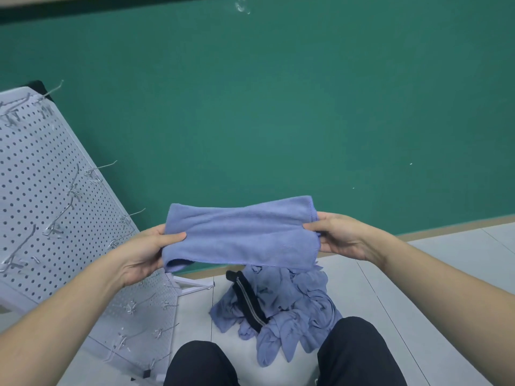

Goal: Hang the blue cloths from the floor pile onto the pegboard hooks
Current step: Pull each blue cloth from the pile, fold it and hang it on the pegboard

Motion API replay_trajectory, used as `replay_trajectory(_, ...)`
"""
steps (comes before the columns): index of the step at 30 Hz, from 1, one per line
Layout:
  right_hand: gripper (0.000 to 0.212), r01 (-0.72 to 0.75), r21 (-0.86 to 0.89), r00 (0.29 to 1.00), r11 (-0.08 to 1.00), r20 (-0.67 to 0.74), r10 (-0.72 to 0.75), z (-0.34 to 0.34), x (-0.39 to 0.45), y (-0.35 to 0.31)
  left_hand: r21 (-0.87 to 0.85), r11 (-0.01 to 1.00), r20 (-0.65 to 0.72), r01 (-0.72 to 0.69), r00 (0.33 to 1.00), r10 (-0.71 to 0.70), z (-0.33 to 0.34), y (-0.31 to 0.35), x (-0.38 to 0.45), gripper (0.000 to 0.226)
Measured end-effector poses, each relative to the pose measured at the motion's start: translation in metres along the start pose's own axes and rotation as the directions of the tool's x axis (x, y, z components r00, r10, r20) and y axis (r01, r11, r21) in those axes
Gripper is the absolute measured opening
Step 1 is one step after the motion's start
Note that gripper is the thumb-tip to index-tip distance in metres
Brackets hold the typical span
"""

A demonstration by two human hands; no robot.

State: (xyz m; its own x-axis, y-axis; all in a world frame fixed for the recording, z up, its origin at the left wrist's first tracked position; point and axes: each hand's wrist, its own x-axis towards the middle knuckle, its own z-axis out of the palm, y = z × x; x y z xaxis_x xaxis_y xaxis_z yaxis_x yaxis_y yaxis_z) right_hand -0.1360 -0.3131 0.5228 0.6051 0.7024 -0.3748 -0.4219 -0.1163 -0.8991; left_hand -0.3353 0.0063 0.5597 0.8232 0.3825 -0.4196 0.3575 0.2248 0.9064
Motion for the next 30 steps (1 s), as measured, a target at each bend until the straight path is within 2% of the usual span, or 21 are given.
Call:
replay_trajectory(3,0.032,0.011,-0.036,1.0,0.999,0.001,-0.011,0.001,-0.003,-0.009,0.006,1.0,0.025,-0.021,0.999,0.021,0.004,0.005,-0.007,0.034)
replay_trajectory(8,0.038,0.106,0.081,0.994,0.991,0.025,-0.108,-0.004,-0.003,-0.017,-0.121,0.991,0.087,-0.058,0.994,0.069,-0.001,0.017,-0.016,0.038)
replay_trajectory(11,0.024,0.147,0.106,0.989,0.983,0.006,-0.148,-0.004,-0.006,-0.021,-0.185,0.977,0.118,-0.101,0.985,0.124,0.007,0.022,-0.027,0.013)
replay_trajectory(13,0.034,0.157,0.137,0.988,0.978,-0.036,-0.153,-0.003,-0.007,-0.023,-0.189,0.972,0.175,-0.137,0.97,0.17,0.011,0.021,-0.032,0.026)
replay_trajectory(15,0.039,0.183,0.134,0.983,0.974,-0.049,-0.177,-0.003,-0.008,-0.023,-0.178,0.971,0.18,-0.162,0.964,0.194,0.015,0.022,-0.034,0.02)
replay_trajectory(16,0.038,0.19,0.131,0.982,0.973,-0.042,-0.186,-0.003,-0.009,-0.023,-0.185,0.967,0.176,-0.173,0.963,0.205,0.014,0.023,-0.033,0.025)
replay_trajectory(18,0.03,0.199,0.14,0.98,0.97,-0.03,-0.197,-0.004,-0.01,-0.024,-0.147,0.969,0.182,-0.2,0.957,0.225,0.021,0.027,-0.035,0.024)
replay_trajectory(20,0.028,0.201,0.122,0.979,0.972,-0.047,-0.197,-0.002,-0.009,-0.026,-0.029,0.966,0.137,-0.255,0.957,0.257,0.029,0.028,-0.033,0.022)
replay_trajectory(23,0.028,0.189,-0.052,0.972,0.981,-0.134,-0.194,0.002,-0.003,-0.025,0.169,0.935,-0.023,-0.312,0.947,0.32,0.042,0.023,-0.025,0.038)
replay_trajectory(25,0.039,0.211,-0.122,0.959,0.97,-0.164,-0.23,0.001,0.001,-0.024,0.275,0.882,-0.022,-0.382,0.915,0.403,0.046,0.02,-0.022,0.039)
replay_trajectory(28,0.04,0.238,-0.076,0.957,0.968,-0.151,-0.247,-0.006,0.001,-0.026,0.208,0.889,-0.019,-0.408,0.907,0.42,0.043,0.024,-0.022,0.025)
replay_trajectory(30,0.052,0.253,0.024,0.96,0.967,-0.127,-0.248,-0.011,-0.002,-0.028,0.095,0.919,0.003,-0.383,0.923,0.384,0.038,0.026,-0.024,0.061)
